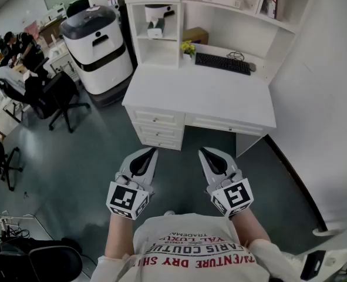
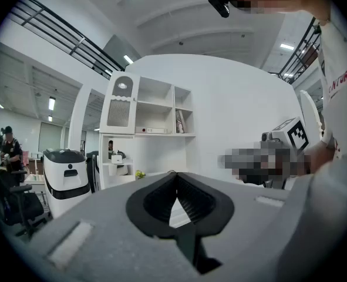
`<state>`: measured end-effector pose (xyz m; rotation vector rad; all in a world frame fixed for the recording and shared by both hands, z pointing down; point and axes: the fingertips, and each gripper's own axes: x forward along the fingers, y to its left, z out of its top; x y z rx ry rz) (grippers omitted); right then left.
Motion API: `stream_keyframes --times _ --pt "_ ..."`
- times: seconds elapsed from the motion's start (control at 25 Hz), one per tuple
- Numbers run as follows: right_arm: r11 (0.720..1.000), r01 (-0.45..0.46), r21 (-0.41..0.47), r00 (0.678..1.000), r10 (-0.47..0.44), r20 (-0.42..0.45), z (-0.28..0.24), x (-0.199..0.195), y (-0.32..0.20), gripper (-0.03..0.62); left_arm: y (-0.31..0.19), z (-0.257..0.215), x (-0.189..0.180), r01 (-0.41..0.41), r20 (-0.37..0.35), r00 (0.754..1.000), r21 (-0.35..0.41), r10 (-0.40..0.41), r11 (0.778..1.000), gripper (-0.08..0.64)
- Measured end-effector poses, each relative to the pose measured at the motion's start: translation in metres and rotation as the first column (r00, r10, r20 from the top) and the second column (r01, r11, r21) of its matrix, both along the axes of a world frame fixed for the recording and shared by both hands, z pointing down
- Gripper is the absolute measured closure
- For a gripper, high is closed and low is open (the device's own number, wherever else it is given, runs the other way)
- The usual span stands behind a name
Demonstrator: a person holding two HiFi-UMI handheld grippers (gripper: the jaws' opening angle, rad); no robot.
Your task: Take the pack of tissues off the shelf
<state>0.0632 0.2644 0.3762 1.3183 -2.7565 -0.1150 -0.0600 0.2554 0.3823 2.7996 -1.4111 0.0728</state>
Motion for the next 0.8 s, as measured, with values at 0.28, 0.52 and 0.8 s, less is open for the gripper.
stream_keyframes --times 0.28,0.52,0.8 --pt "1.000 -0.009 -0.027 1.000 0.009 0.002 0.008 -0.009 0.000 0.591 0.002 0.001 -0.007 -0.018 -0.003 1.000 -0.010 0.018 1.000 0.554" --pt "0.998 -0.044 -0.041 0.999 0.045 0.029 0.015 -0.026 -0.006 0.591 0.001 0.009 -0.021 -0.045 -0.008 0.999 -0.016 0.045 0.999 0.554" --pt "0.997 -0.063 -0.042 0.998 0.063 0.007 0.023 -0.054 -0.016 0.591 -0.011 -0.003 -0.060 -0.009 -0.110 0.994 0.021 0.012 1.000 0.200"
